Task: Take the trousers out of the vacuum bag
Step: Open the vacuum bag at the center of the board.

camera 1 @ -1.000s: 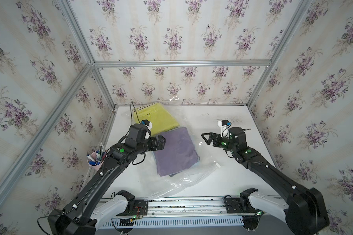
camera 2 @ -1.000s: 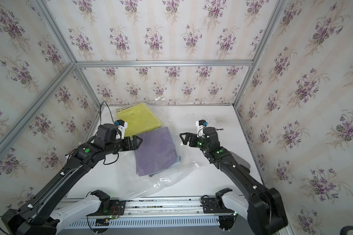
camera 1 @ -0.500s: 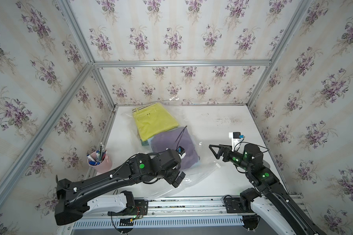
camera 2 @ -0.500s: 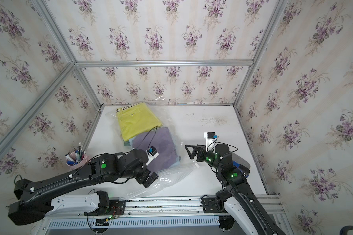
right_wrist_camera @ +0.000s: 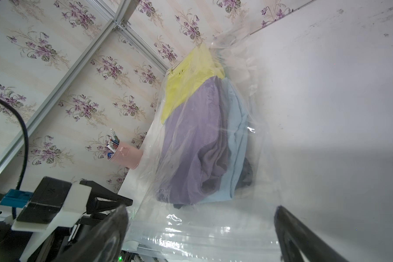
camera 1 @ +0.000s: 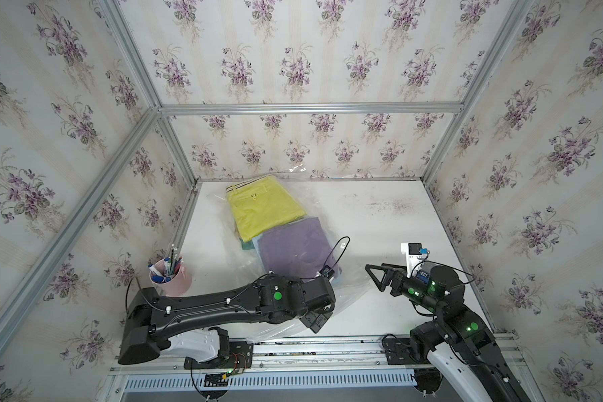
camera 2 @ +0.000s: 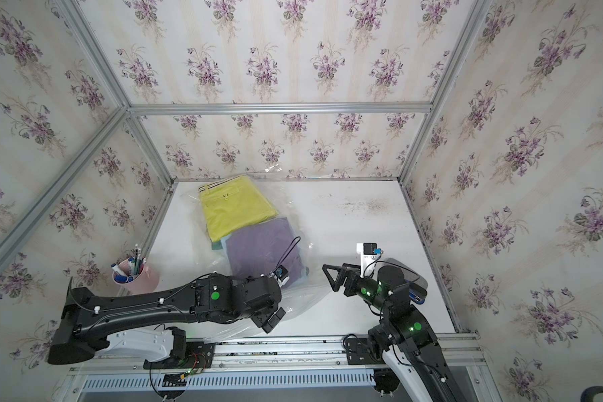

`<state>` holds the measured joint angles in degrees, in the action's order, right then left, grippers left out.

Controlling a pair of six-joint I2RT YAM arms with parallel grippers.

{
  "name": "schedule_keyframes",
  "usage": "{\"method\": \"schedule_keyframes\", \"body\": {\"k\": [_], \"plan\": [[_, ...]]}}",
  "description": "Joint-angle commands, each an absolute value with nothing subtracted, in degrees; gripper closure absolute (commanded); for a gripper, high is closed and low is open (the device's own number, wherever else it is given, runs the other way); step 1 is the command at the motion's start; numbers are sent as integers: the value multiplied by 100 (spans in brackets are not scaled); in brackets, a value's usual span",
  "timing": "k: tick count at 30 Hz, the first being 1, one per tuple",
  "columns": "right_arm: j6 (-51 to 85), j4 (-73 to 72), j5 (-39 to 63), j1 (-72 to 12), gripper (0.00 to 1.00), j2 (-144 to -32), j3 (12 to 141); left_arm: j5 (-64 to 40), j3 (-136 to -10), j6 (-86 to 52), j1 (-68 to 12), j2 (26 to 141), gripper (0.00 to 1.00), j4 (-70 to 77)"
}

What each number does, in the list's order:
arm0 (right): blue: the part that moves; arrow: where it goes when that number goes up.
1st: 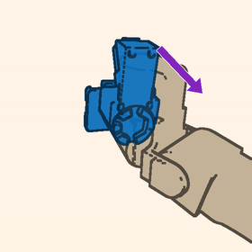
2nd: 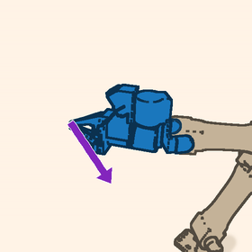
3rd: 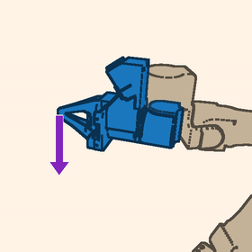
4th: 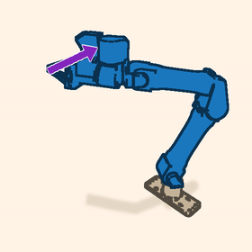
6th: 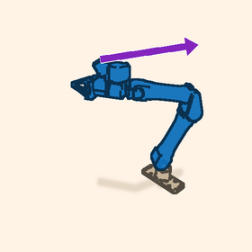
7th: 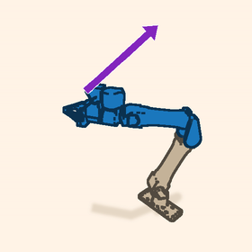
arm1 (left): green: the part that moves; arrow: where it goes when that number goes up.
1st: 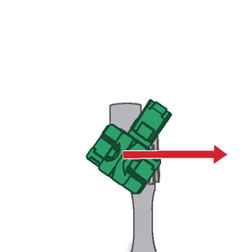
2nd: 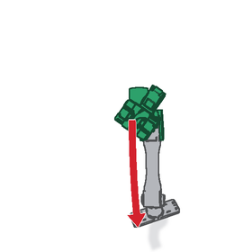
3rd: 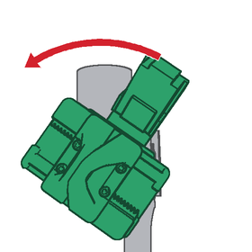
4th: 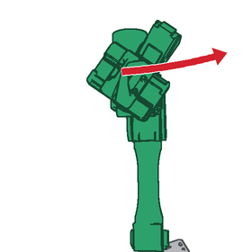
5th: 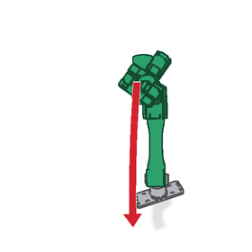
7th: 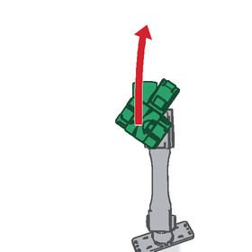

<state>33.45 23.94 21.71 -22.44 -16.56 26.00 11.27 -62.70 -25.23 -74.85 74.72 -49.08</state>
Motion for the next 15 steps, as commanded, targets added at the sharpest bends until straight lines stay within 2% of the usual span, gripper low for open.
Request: {"method": "schedule_keyframes", "body": {"k": [1,4,7,10,15], "plan": [[3586,2670,2258,-2249,0,-1413,2513,1693,-6199,-2764,-7515,7488,0,-4717],[3722,2672,2409,-2246,0,-1200,2418,1808,-6122,-2827,-7512,7590,2,-4679],[3753,2765,2435,-2250,0,-1062,2391,1868,-6080,-2834,-7515,7802,14,-4595],[3770,2771,2539,-2249,1,-1062,2384,2014,-6065,-2884,-7514,7990,28,-4515],[3923,2455,2833,-2248,3,-1125,2242,2142,-6226,-2831,-7498,8271,62,-4450]]}}
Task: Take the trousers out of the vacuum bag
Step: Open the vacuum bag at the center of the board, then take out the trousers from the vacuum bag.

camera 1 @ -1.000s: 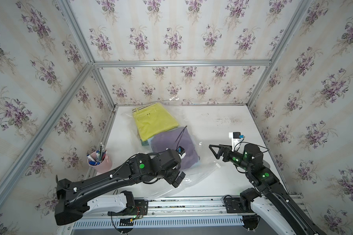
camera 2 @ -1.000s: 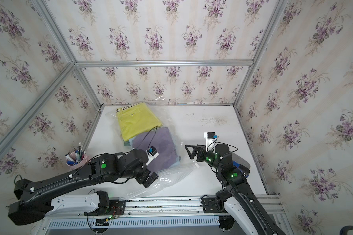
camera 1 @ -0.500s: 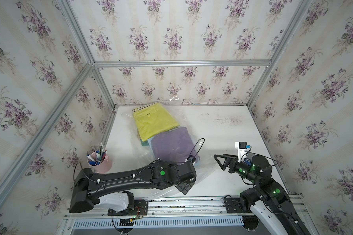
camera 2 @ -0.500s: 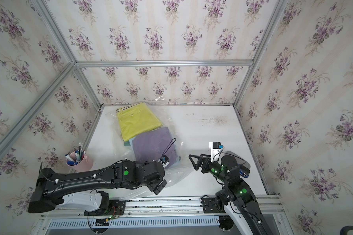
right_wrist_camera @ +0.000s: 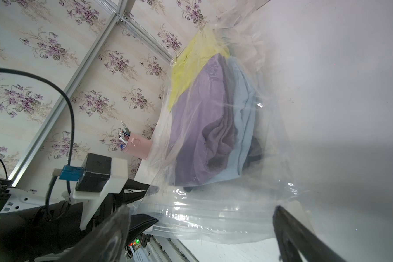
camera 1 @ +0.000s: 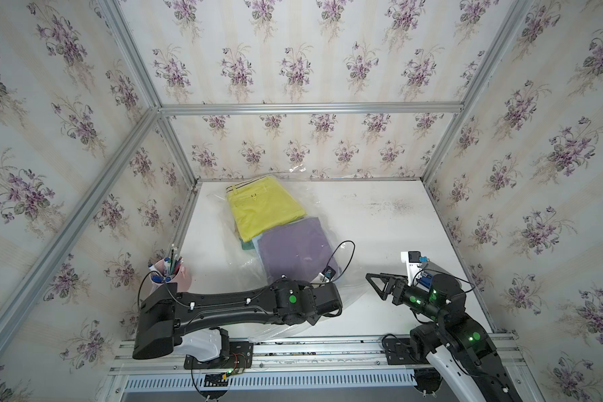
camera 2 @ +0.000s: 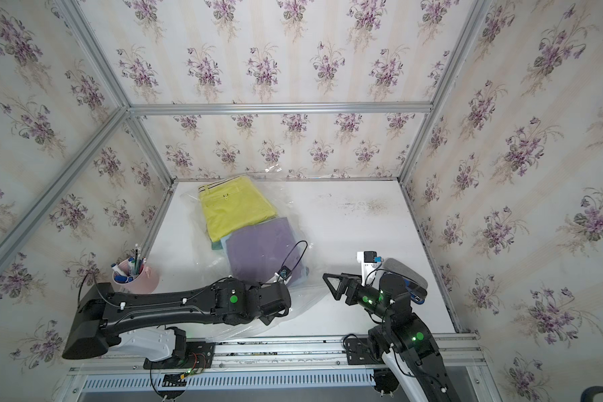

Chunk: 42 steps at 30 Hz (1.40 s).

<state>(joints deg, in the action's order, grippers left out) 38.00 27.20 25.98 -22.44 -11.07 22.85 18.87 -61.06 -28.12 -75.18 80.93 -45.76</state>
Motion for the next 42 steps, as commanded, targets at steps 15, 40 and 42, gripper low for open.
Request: {"method": "schedule_keyframes", "body": {"k": [15,40,42], "plan": [[4398,1489,3026,-2409,10,-1184,2035,1756,-6234,-2564,-6505,7943,100,-3874],[5402,-817,-1458,-7307,30,-3847,1900,732,-7361,-1775,-5029,8669,100,-4007],[5723,-1207,-1733,-7539,29,-4011,1707,712,-7424,-1746,-5010,8699,100,-3999]]}}
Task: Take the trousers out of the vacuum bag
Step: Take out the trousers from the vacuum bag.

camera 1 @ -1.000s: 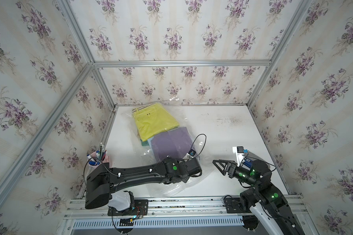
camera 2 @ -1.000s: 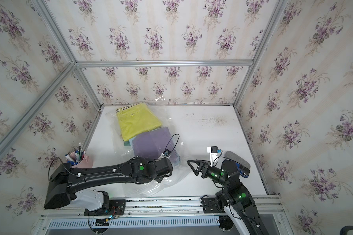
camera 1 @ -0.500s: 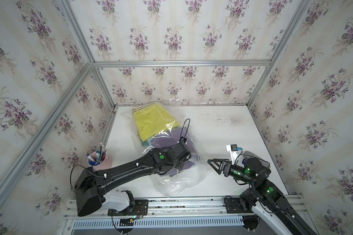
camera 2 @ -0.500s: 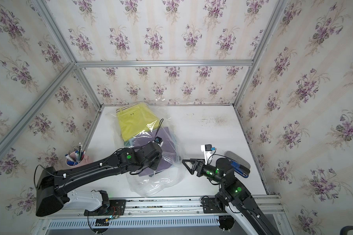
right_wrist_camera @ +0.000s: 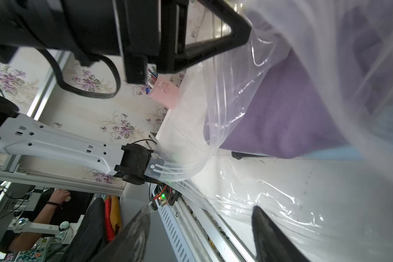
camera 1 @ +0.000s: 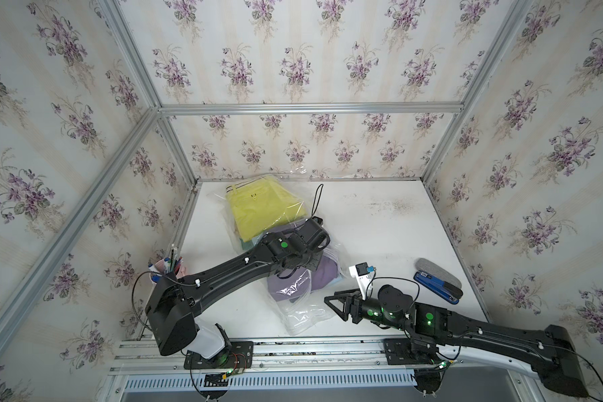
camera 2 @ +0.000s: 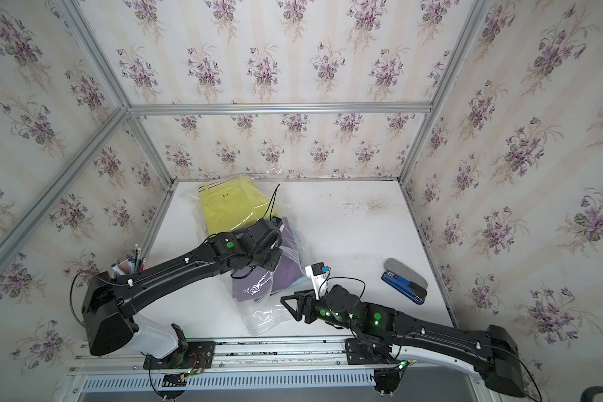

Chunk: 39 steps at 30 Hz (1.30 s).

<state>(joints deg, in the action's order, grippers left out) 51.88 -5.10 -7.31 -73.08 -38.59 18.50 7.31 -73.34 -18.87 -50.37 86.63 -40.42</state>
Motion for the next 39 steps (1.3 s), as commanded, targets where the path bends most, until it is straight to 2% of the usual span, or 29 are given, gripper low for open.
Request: {"method": "schedule_keyframes", "body": {"k": [1,6,11,20,39], "plan": [[5870,-1296,-1867,-7615,30,-4084,1631,704,-7463,-1742,-5001,8714,100,-4010],[6429,-1630,-2429,-7796,33,-4397,1361,691,-7585,-1729,-4992,8734,100,-4021],[6722,-2550,-2584,-7796,40,-4900,1113,699,-7568,-1740,-4992,8769,100,-4030],[7000,-3072,-2865,-7774,49,-5756,1239,633,-7395,-1811,-4988,8667,100,-3984],[7172,-4218,-2194,-7105,48,-7233,1408,580,-7208,-1938,-5037,8446,100,-3904]]}}
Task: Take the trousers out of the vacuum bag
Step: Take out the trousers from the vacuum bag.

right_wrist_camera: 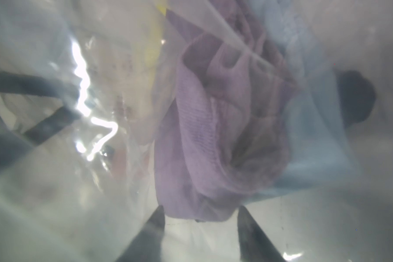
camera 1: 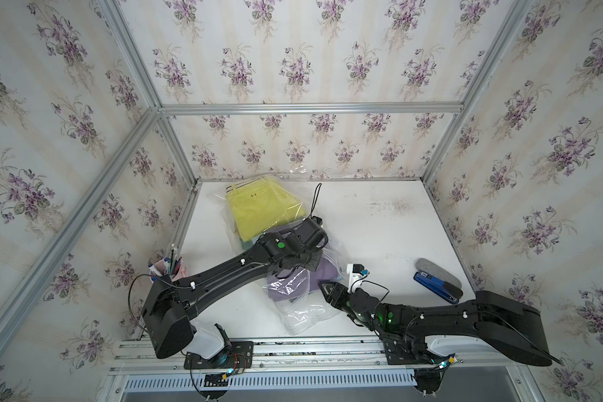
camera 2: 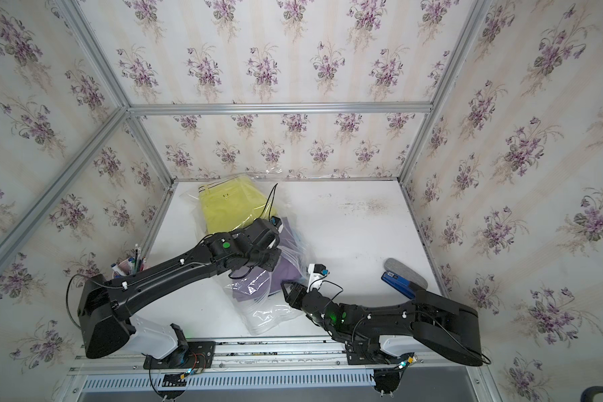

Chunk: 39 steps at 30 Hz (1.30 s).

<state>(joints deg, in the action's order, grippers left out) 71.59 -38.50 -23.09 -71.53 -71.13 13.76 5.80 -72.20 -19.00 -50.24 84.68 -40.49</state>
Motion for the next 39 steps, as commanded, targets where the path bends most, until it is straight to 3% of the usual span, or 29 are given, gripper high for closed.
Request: {"method": "schedule_keyframes", "body": {"k": [1,13,16,23,26,37,39], "plan": [[7148,-4323,-2153,-7072,48,-7290,1395,581,-7208,-1944,-5044,8455,100,-3903],[7230,-4408,-2074,-6709,44,-7616,1503,598,-7198,-1986,-5115,8513,100,-3840],[7190,-4452,-2010,-6576,53,-7685,1512,598,-7198,-1991,-5115,8490,100,-3842],[6849,-4415,-1806,-6381,89,-7462,1512,568,-7253,-1949,-5115,8455,100,-3867],[6763,-4115,-1837,-6380,99,-7144,1447,617,-7243,-1927,-5115,8468,100,-3900],[6729,-2311,-1669,-6545,100,-5272,1057,703,-7257,-1919,-5115,8613,100,-3894],[6834,-2167,-1720,-6557,93,-5047,915,695,-7260,-1926,-5115,8631,100,-3868]]}}
